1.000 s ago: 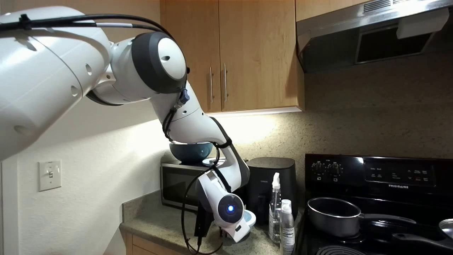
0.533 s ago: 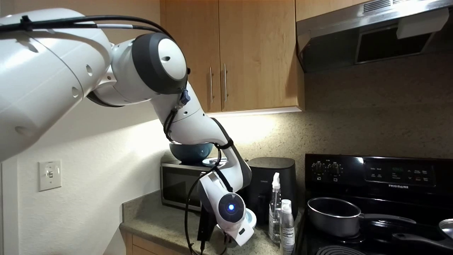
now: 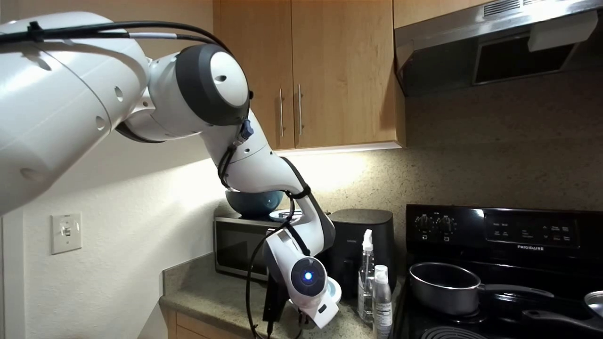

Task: Put the lid on the blue bowl then remove it

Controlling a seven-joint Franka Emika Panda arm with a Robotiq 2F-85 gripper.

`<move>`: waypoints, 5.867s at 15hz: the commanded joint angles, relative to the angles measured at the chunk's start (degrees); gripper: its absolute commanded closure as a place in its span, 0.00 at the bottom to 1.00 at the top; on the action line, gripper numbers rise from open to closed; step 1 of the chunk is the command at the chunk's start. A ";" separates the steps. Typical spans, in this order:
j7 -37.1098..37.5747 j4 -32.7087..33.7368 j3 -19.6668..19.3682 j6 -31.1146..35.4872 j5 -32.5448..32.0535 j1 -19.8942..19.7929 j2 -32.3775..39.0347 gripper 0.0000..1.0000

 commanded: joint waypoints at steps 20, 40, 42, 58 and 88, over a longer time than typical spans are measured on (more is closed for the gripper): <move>2.53 -0.72 -3.56 0.99 0.08 -1.00 2.42 0.00; 2.45 -0.20 -3.36 0.35 -0.43 -1.01 2.81 0.00; 2.45 -0.19 -3.36 0.35 -0.43 -1.01 2.81 0.00; 2.45 -0.18 -3.36 0.35 -0.43 -1.01 2.82 0.00; 2.44 -0.27 -1.53 -31.98 -10.46 -9.55 4.68 0.59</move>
